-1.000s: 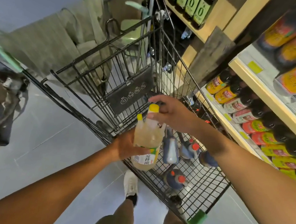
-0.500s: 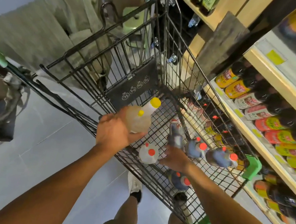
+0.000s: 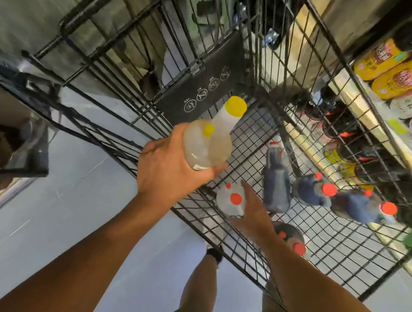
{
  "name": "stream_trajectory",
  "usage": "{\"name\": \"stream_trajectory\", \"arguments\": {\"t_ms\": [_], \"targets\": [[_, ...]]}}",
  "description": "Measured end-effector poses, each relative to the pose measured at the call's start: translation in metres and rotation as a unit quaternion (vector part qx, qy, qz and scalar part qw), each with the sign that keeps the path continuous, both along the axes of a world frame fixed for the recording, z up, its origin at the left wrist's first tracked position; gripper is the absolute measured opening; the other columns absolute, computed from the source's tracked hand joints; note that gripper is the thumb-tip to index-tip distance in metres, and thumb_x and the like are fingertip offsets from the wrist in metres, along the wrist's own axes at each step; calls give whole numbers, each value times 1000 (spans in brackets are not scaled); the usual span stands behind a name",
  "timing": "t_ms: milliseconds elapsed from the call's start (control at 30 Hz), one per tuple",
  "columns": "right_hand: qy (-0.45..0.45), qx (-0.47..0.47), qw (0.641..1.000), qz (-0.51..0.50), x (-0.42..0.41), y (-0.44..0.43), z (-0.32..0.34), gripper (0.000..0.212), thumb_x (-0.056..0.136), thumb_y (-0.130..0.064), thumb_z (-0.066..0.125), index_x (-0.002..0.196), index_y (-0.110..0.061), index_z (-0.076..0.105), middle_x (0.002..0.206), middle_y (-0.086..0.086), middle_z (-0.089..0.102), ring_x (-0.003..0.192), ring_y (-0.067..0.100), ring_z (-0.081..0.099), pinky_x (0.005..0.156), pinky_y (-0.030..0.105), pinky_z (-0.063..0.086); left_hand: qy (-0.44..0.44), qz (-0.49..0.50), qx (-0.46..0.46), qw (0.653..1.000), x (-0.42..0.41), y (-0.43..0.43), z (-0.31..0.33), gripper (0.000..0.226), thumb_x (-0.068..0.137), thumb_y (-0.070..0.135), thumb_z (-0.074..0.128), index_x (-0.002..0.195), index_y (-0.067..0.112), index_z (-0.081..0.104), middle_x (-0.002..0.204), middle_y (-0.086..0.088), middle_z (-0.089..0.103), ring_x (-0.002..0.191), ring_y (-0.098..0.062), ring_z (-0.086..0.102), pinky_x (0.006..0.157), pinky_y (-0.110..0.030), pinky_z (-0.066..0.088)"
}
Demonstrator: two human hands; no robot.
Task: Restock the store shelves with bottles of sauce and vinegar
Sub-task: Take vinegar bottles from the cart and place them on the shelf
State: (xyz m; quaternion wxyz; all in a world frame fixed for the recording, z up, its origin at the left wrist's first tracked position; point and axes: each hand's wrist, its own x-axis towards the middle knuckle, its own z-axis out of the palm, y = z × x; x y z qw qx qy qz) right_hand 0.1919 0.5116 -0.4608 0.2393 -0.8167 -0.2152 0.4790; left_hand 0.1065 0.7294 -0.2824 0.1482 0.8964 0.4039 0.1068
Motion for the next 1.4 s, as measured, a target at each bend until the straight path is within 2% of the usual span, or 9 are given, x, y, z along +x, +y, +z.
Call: {"name": "stream_trajectory", "arguments": {"t_ms": [233,433,567,733,867,1000,1133,1267,1400], "targets": [[-38,58,997,-29,0,6,-15,93,63,-48,88,138,-45,33,126,-18,58,119,16,59,89,41,58,-8,-7,-36,999,-1,-1,-3,95,58,91,64,130,31,47,91,6,70,83,-22,70,78,-27,41],[-25,120,979,-164,1,25,21,92,55,-49,92,128,-55,37,112,-45,50,106,-19,50,65,-3,43,-6,17,-89,996,-1,0,-3,96,55,96,62,130,39,43,92,13,63,87,-22,70,77,-30,45],[14,163,958,-235,19,34,83,92,55,-51,92,133,-43,43,123,-19,58,112,7,57,78,12,51,-13,52,-214,975,1,5,9,89,51,100,63,120,47,44,95,20,65,93,-19,68,77,-35,54],[62,281,923,-255,68,38,190,73,69,-26,91,133,-15,57,120,-4,73,112,12,69,85,23,59,-186,126,-467,856,2,15,48,84,41,86,84,111,46,60,105,22,74,102,1,70,84,-23,59],[149,326,881,-310,93,32,266,88,67,-36,84,137,6,52,125,19,69,108,28,71,84,40,60,-261,105,-585,761,21,18,89,65,58,31,94,114,31,63,106,7,78,94,-14,76,57,-26,60],[242,329,857,-314,106,15,319,75,89,-61,65,141,-7,55,129,27,63,117,39,63,102,60,50,-262,31,-656,707,37,8,125,68,67,54,81,129,31,66,123,-6,75,112,-31,72,91,-49,59],[282,348,833,-323,104,-7,360,87,65,-75,78,130,-18,68,131,20,67,118,38,65,104,59,49,-220,2,-691,689,59,-16,159,101,48,69,92,133,22,65,122,-15,74,110,-37,72,93,-52,57],[191,382,839,-338,100,-40,400,99,59,-69,85,134,-9,59,123,22,70,110,40,69,87,48,58,-192,-52,-706,679,79,-52,188,72,55,60,84,113,19,73,102,-15,79,89,-30,77,72,-39,61],[120,414,826,-363,100,-93,425,78,70,-52,74,132,-6,61,120,24,71,106,38,71,88,49,55,-197,-127,-709,665,97,-98,213,72,61,48,86,119,10,65,97,-16,79,85,-28,79,64,-36,62]]}}
